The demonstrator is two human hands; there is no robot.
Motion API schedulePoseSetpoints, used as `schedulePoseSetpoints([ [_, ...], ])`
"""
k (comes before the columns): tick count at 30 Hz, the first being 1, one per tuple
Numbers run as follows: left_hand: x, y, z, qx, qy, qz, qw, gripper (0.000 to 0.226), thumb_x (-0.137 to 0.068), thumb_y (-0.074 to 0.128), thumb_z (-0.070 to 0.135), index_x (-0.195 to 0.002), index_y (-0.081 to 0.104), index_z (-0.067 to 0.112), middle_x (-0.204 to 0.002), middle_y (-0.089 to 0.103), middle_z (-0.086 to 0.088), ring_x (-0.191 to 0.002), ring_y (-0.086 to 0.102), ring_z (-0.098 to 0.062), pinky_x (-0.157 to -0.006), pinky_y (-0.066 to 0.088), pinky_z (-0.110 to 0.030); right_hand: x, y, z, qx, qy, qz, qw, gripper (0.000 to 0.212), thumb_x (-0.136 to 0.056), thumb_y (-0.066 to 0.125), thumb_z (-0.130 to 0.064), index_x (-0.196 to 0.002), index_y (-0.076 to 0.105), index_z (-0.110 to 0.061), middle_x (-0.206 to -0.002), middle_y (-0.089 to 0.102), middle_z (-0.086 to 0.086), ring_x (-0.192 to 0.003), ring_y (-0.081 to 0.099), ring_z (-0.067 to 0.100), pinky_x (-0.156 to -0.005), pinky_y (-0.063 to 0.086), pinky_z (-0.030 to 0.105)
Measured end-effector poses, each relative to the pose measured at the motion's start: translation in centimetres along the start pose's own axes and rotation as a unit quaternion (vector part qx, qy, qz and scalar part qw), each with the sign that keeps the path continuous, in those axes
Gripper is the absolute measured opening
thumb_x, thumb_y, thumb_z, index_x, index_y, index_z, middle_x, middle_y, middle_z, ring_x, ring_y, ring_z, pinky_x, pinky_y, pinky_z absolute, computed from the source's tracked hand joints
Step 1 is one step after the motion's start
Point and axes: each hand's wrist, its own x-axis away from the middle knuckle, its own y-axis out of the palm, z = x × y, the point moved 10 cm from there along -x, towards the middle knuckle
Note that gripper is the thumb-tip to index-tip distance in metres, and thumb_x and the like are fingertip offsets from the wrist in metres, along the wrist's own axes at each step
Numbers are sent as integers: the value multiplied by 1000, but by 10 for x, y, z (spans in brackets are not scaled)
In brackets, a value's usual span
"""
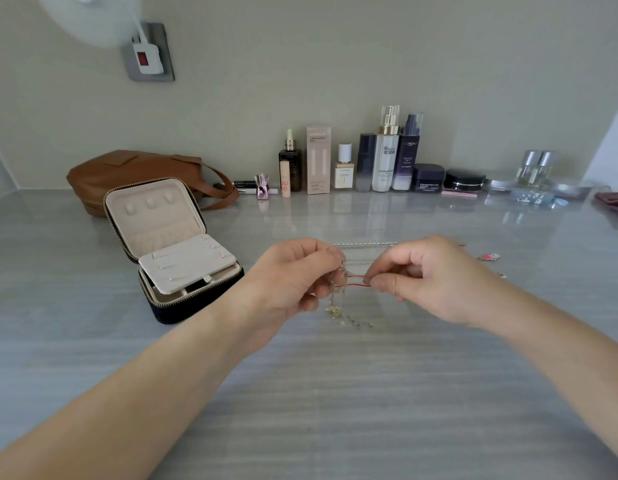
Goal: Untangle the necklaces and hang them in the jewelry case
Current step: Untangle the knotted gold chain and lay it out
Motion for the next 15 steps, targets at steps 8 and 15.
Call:
schedulePoseSetpoints([
  [8, 2, 0, 2, -114, 24, 16, 993, 22, -91, 51, 12, -70, 55, 15, -57, 55, 6, -46, 40, -5, -47, 30, -18, 1, -12, 3, -268, 45, 41, 961, 27, -91, 46, -6, -69, 61, -11, -69, 67, -2, -65, 60, 9, -64, 46, 25],
  [15, -2, -8, 1, -33, 25, 44, 998, 22, -94, 48, 12, -74, 56, 15, -69, 60, 5, -55, 47, -7, -50, 34, -20, 2, -3, -3, -327, 30, -9, 945, 29, -82, 49, -14, -54, 54, -17, -66, 65, 3, -61, 57, 13, -60, 45, 25],
])
